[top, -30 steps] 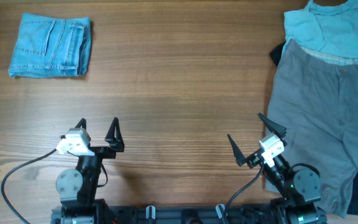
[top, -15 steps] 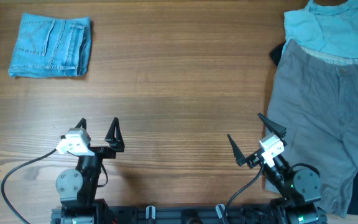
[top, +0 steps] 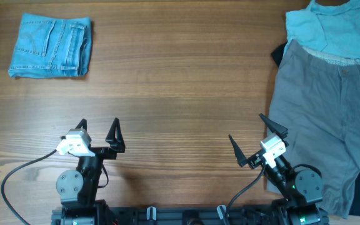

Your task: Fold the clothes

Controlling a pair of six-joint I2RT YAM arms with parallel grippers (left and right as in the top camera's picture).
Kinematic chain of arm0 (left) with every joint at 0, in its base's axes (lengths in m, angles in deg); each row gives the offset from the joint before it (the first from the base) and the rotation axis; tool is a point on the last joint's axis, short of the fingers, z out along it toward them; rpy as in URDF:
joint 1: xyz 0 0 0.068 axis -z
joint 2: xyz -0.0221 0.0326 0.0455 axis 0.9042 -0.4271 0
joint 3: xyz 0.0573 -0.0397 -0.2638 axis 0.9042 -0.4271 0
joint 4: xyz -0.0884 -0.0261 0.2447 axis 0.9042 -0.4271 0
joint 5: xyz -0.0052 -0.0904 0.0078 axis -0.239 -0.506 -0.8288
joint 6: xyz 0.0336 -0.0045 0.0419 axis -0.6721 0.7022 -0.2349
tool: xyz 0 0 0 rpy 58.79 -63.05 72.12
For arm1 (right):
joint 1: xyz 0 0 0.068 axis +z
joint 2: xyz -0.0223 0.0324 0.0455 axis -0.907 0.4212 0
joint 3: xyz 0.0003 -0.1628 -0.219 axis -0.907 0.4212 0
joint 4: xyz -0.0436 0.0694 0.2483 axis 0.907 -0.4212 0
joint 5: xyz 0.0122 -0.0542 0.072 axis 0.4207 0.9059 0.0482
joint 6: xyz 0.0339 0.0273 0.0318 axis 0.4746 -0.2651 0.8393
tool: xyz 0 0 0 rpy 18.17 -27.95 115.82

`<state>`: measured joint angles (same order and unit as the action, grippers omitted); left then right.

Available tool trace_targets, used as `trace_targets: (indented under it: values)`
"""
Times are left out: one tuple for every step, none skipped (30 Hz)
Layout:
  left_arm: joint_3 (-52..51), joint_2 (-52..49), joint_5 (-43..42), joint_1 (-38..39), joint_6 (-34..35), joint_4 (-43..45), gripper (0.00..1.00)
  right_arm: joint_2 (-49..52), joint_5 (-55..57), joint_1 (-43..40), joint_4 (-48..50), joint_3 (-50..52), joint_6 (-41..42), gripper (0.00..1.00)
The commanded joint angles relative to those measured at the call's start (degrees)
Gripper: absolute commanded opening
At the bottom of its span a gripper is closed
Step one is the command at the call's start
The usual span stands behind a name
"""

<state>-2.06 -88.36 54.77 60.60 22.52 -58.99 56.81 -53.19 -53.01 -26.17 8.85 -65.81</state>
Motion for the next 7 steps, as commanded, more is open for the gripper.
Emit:
trace_targets:
  values:
    - [-0.4,0.5,-0.5,0.3,0.8,0.1,1.0,-0.5,-0.5,0.3,0.3,0.5,0.9,1.0]
    - [-0.4,0.5,-0.5,0.3,0.8,0.1,1.0,-0.5,-0.5,0.3,0.3,0.5,0.9,1.0]
    - [-0.4,0.5,-0.5,0.3,0.7,0.1,1.0,-0.5,-0.5,0.3,0.3,0.5,0.9,1.0]
    - [-0.4,0.5,-0.5,0.3,0.7,0.1,1.0,-0.5,-0.5,0.3,0.3,0.5,0.9,1.0]
    - [-0.4,0.5,-0.5,0.3,0.7,0.1,1.0,-0.5,-0.5,0.3,0.3,0.5,0.9,1.0]
    - [-0.4,0.5,-0.5,0.3,0.7,0.1,1.0,-0.5,-0.5,0.3,0.3,0.5,0.9,1.0]
    - [-0.4,0.5,-0.5,0.3,0.7,0.1,1.0,-0.5,-0.5,0.3,0.3,0.5,0.9,1.0]
